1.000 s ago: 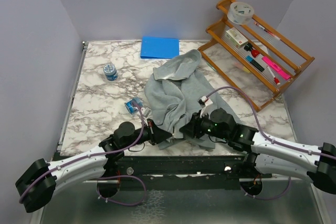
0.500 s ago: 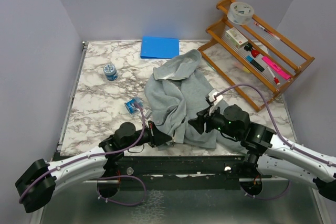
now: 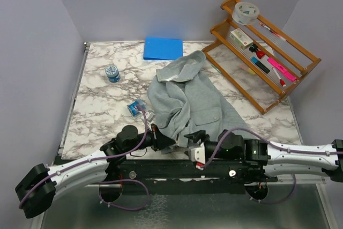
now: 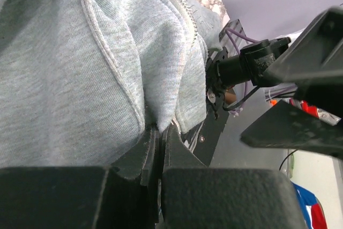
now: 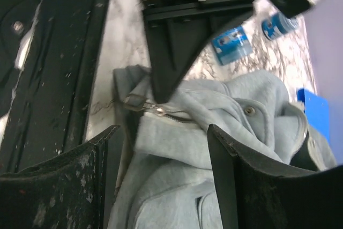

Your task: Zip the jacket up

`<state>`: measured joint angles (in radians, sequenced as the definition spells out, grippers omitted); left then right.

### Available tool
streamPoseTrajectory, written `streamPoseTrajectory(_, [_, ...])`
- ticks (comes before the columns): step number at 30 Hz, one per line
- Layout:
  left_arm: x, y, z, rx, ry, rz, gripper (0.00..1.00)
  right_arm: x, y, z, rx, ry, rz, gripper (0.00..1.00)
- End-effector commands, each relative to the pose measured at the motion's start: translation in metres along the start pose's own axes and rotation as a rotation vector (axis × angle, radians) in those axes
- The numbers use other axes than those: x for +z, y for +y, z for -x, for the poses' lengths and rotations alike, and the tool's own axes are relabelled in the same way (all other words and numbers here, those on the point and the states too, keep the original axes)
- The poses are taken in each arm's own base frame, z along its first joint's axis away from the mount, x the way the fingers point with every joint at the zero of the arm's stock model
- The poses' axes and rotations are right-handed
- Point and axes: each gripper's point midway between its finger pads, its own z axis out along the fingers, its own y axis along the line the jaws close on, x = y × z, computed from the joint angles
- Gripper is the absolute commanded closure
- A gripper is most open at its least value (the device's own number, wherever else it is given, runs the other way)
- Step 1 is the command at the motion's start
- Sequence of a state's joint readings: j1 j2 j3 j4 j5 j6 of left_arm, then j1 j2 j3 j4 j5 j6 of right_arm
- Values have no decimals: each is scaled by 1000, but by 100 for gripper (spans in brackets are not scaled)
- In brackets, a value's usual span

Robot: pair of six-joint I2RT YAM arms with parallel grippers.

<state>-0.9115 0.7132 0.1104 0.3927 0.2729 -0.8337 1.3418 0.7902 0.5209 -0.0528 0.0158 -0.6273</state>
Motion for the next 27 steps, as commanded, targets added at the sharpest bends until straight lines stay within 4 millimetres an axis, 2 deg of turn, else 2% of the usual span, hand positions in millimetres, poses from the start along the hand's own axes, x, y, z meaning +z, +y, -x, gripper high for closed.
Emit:
streamPoseTrajectory(1, [-2,4,-9,-14,31,8,100,10,10,2,-268,-28,1,32])
streamPoseTrajectory(4, [-3,4,-10,-21,33,9,100,20,19,-7,-394,10,-2,30])
streamPoseTrajectory(16, [-2,5,-9,-26,29,16,100,49,16,-28,-585,96,-77,29])
streamPoseTrajectory(22, [-4,3,-3,-21,-4,9,100,56,25,-38,-608,105,-52,29])
streamPoseTrajectory(27, [-4,5,-4,-31,-6,14,100,57,24,-30,-571,67,-73,32])
